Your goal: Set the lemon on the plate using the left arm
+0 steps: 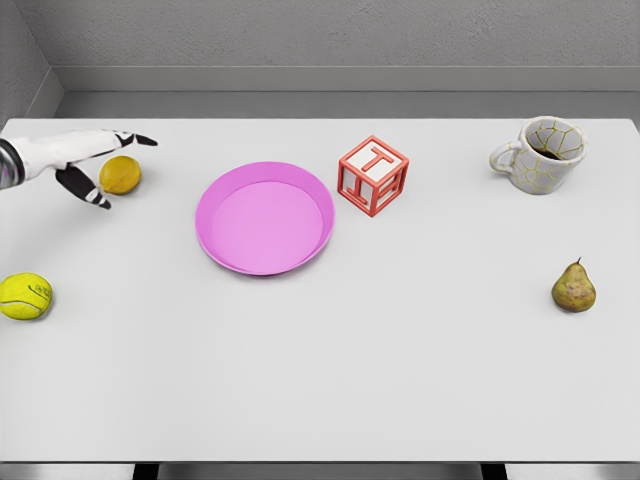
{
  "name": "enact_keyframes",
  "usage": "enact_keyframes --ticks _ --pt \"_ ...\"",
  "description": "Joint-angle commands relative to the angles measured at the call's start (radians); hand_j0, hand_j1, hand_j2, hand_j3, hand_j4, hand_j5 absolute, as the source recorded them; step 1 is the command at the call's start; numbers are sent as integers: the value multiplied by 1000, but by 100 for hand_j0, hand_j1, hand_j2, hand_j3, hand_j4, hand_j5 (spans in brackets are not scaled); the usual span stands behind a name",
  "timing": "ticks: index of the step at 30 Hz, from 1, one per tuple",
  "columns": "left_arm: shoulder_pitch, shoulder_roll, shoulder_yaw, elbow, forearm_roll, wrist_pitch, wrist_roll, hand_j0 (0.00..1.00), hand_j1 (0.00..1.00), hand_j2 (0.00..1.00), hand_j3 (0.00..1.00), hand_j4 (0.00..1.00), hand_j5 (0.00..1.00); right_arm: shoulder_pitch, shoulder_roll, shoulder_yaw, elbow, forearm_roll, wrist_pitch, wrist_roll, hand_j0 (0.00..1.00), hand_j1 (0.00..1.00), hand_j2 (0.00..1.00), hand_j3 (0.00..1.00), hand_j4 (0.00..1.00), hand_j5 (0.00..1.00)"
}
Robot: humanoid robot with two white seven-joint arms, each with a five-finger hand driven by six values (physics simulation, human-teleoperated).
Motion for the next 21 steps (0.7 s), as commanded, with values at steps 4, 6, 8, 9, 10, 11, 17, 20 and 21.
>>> enact_keyframes --ticks 4,6,8,9,10,11,17,20,21 --pt "-15 -29 2 45 -27 45 2 100 100 100 100 100 100 0 0 0 0 0 0 0 100 100 100 100 100 100" --pt "-15 -35 1 49 -30 48 2 100 100 100 100 100 100 0 0 0 0 0 0 0 100 100 100 100 100 100" --pt "-17 -38 1 53 -30 53 2 100 100 100 100 100 100 0 0 0 0 0 0 0 100 100 100 100 100 100" --pt "-15 -43 1 53 -30 54 2 100 100 100 100 100 100 0 0 0 0 0 0 0 100 100 100 100 100 100" --pt "-15 -46 1 56 -30 54 2 100 100 100 100 100 100 0 0 0 0 0 0 0 100 100 100 100 100 100" --pt "-17 -49 1 68 -30 54 2 100 100 100 100 100 100 0 0 0 0 0 0 0 100 100 100 100 100 100" --pt "-31 -49 1 81 -58 62 4 100 100 100 100 100 100 0 0 0 0 0 0 0 100 100 100 100 100 100" --pt "-32 -58 1 81 -65 81 5 100 100 100 100 100 100 0 0 0 0 0 0 0 100 100 100 100 100 100" --pt "-32 -62 1 84 -77 81 5 100 100 100 100 100 100 0 0 0 0 0 0 0 100 100 100 100 100 100"
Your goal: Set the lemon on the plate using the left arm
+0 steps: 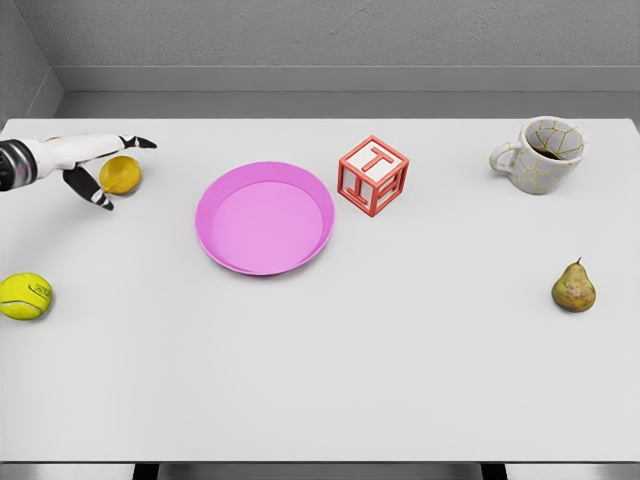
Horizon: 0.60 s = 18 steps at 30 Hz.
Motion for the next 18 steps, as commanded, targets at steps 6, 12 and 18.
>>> enact_keyframes --ticks 6,12,18 --pt "-8 -17 2 27 -13 17 1 100 100 100 100 100 100 0 0 0 0 0 0 0 100 100 100 100 100 100" --pt "-9 -19 2 30 -19 20 3 100 100 100 100 100 100 0 0 0 0 0 0 0 100 100 100 100 100 100" --pt "-23 -31 2 44 -28 51 4 100 100 100 100 100 100 0 0 0 0 0 0 0 100 100 100 100 100 100"
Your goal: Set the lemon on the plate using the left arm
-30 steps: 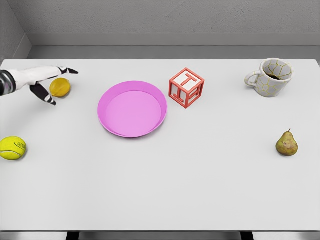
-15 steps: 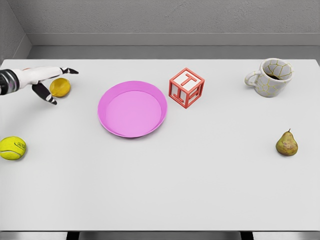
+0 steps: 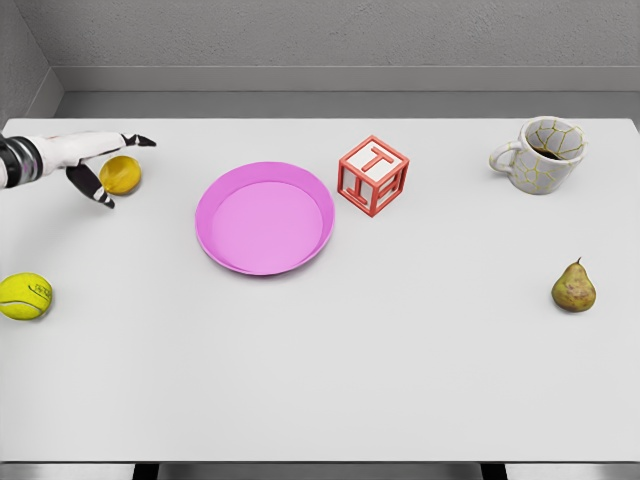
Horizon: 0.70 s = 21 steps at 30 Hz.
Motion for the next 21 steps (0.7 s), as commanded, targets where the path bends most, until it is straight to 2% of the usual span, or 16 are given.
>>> enact_keyframes --ticks 1,9,15,21 --pt "0 -9 2 8 -3 11 1 100 100 100 100 100 100 0 0 0 0 0 0 0 100 100 100 100 100 100" --pt "-6 -10 2 25 -3 12 1 100 100 100 100 100 100 0 0 0 0 0 0 0 100 100 100 100 100 100" --pt "-6 -10 2 29 -3 12 1 88 88 88 88 88 88 0 0 0 0 0 0 0 100 100 100 100 100 100" --pt "-6 -10 4 38 -3 12 1 87 87 87 87 87 87 0 0 0 0 0 0 0 100 100 100 100 100 100"
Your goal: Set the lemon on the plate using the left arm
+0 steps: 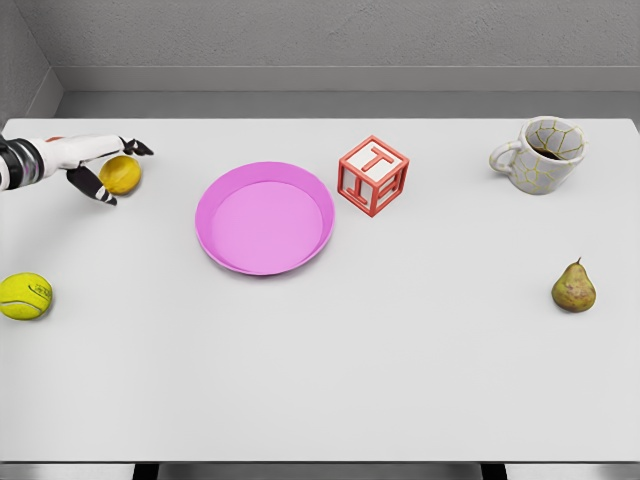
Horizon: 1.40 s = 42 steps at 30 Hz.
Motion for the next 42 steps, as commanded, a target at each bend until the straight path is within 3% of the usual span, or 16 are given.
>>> enact_keyframes --ticks 1,11,16,21,28,42 --pt "0 0 2 4 4 2 2 87 87 87 87 87 87 0 0 0 0 0 0 0 100 100 100 100 100 100" --pt "2 -4 2 16 4 2 0 88 88 88 88 88 88 0 0 0 0 0 0 0 100 100 100 100 100 100" --pt "0 -4 6 18 4 3 2 79 79 79 79 79 79 0 0 0 0 0 0 0 100 100 100 100 100 100" --pt "0 -23 9 35 4 5 2 79 79 79 79 79 79 0 0 0 0 0 0 0 100 100 100 100 100 100" --pt "0 -23 15 36 9 3 19 64 64 64 64 64 64 0 0 0 0 0 0 0 100 100 100 100 100 100" --pt "0 -13 41 10 23 -1 19 48 48 48 48 48 48 0 0 0 0 0 0 0 100 100 100 100 100 100"
